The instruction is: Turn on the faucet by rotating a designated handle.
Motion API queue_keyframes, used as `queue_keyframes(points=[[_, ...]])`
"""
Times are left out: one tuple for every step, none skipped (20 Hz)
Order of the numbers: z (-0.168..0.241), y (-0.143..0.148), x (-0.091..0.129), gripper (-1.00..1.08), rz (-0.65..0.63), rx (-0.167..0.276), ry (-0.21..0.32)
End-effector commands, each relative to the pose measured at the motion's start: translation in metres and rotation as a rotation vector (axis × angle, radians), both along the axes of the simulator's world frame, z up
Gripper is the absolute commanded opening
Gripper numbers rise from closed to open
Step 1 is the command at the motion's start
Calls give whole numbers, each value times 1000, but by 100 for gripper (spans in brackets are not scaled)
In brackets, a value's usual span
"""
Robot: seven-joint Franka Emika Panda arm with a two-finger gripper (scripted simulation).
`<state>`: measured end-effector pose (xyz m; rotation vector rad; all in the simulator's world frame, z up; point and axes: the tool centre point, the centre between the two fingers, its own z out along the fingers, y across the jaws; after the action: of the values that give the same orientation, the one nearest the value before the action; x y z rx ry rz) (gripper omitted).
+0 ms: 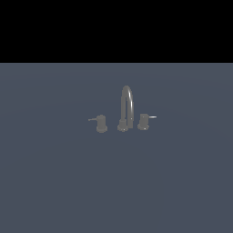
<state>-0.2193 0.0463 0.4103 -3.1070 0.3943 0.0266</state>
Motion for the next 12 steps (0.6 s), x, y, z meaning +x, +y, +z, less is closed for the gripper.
queue_keyframes(points=[[-15,10,9,-100,-53,0,0],[-21,14,13,-100,-74,0,0],[-27,18,17,-100,-95,0,0],[-33,21,21,-100,-116,0,0],[-39,25,25,-100,-137,0,0],[-45,29,29,-100,-157,0,0],[-51,32,33,-100,-178,0,0],[-57,36,38,-100,-199,0,0],[-63,39,42,-100,-220,0,0],[-69,42,47,-100,-240,0,0],[-75,45,51,-100,-261,0,-1],[-81,48,56,-100,-281,0,-1]])
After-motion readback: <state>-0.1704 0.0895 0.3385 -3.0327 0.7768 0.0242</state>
